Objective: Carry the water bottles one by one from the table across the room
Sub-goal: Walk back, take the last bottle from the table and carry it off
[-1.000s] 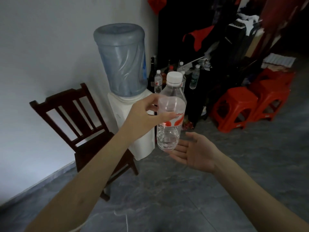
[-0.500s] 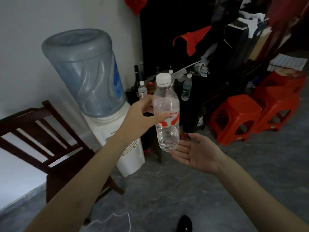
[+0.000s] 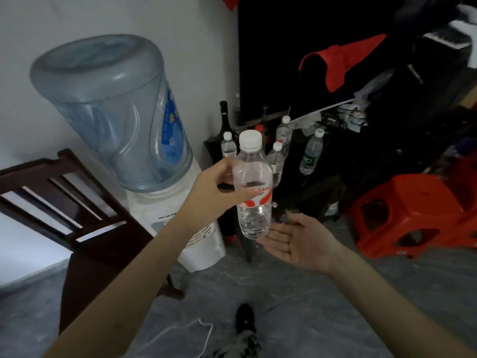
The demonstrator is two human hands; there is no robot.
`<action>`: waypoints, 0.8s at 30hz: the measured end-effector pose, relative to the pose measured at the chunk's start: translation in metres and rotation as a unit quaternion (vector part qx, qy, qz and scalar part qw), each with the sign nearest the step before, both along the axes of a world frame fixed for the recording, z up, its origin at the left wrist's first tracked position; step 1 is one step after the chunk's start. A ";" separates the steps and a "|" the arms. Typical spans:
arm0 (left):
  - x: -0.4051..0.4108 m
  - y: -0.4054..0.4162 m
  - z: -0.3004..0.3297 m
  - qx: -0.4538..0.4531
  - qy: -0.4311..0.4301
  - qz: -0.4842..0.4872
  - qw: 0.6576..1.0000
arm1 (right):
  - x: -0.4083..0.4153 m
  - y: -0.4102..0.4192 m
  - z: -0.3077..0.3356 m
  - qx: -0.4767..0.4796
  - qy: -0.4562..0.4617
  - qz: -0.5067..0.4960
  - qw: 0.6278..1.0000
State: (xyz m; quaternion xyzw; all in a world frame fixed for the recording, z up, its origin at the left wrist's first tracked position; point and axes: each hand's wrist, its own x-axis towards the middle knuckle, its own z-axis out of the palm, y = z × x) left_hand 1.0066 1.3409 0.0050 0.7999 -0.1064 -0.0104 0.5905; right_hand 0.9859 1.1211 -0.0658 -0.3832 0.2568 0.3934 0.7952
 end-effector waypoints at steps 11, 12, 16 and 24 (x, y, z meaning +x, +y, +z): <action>0.133 0.011 -0.052 0.004 0.047 0.062 0.997 | 0.158 0.015 -0.046 -0.032 0.070 0.027 0.997; 0.146 0.012 -0.058 0.004 0.055 0.064 0.996 | 0.173 0.017 -0.051 -0.040 0.078 0.028 0.996; 0.194 0.014 -0.084 -0.002 0.071 0.067 0.995 | 0.226 0.024 -0.074 -0.066 0.101 0.022 0.992; 0.241 0.018 -0.146 0.009 0.163 0.072 0.984 | 0.283 0.043 -0.133 -0.098 0.164 0.010 0.981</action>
